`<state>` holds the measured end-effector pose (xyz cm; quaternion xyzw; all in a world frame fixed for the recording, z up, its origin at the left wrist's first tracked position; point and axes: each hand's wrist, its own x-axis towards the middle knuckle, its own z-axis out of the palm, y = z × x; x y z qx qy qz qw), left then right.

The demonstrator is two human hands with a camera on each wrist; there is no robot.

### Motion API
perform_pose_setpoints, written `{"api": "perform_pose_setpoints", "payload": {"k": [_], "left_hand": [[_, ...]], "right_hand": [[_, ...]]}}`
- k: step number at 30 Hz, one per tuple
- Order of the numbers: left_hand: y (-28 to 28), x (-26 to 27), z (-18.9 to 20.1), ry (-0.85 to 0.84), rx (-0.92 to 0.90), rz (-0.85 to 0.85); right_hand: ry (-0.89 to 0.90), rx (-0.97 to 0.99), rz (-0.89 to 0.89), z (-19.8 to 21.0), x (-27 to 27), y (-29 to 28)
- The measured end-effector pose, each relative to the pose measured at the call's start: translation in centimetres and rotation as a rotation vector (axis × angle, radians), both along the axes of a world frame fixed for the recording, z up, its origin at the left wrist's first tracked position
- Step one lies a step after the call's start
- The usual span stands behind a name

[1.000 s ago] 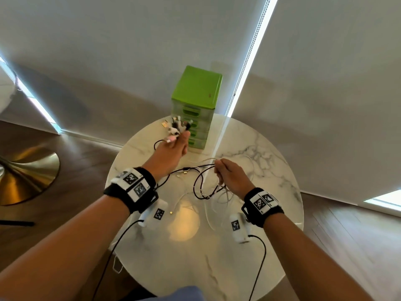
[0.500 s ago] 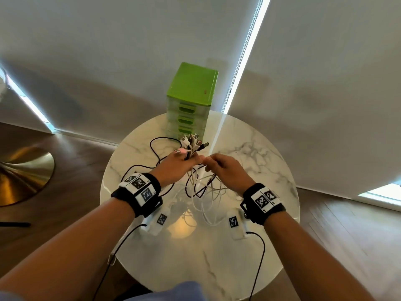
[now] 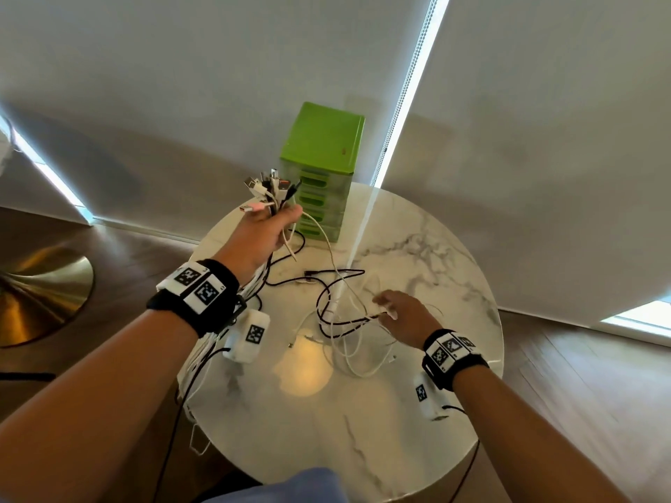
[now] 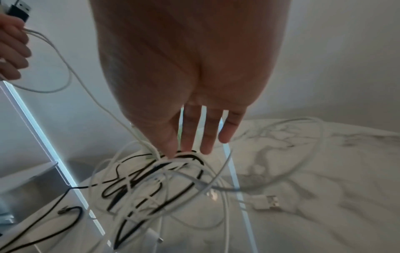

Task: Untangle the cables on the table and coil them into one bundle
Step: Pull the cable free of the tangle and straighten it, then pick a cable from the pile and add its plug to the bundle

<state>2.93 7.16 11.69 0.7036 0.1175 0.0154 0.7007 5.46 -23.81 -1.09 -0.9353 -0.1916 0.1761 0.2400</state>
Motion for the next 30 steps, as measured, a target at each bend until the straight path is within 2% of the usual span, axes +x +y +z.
{"api": "perform_pose_setpoints", "payload": {"k": [3,7,11,15,17,19,24,27,30], "left_hand": [[-1.0,-0.5,-0.1,0.027,0.026,-0.089],[-2.4,-0.9,0.0,0.04,0.007,-0.154],[-1.4,-0.8,1.3,-0.022,-0.044,-0.037],[1.4,-0.1,1.4,-0.119,-0.059,0.124],[1.9,-0.5,0.6,-0.058,0.063,0.097],[1.2,-1.0,-0.7,0.002,0.219,0.007],[-3.3,-1.8,-3.7,0.074,0.544,-0.241],[-5.1,-1.4,-4.0,0.115,0.484,-0.227],[-5.4,-1.3,-3.7,0.119,0.313,-0.204]], "right_hand": [[0.07,0.194,-0.008,1.3,-0.3,2.3],[0.291,0.225,0.059,1.9,-1.3,5.7],[0.27,0.078,0.106,0.0,-2.1,4.8],[0.271,0.123,-0.109,-1.3,-1.3,2.0],[0.263,0.185,-0.207,-0.5,-0.6,1.8],[0.193,0.228,-0.222,0.7,0.1,2.5],[0.017,0.298,-0.113,4.4,0.6,5.6],[0.009,0.326,-0.003,6.2,0.1,6.8],[-0.005,0.352,0.083,6.9,-0.6,7.2]]}}
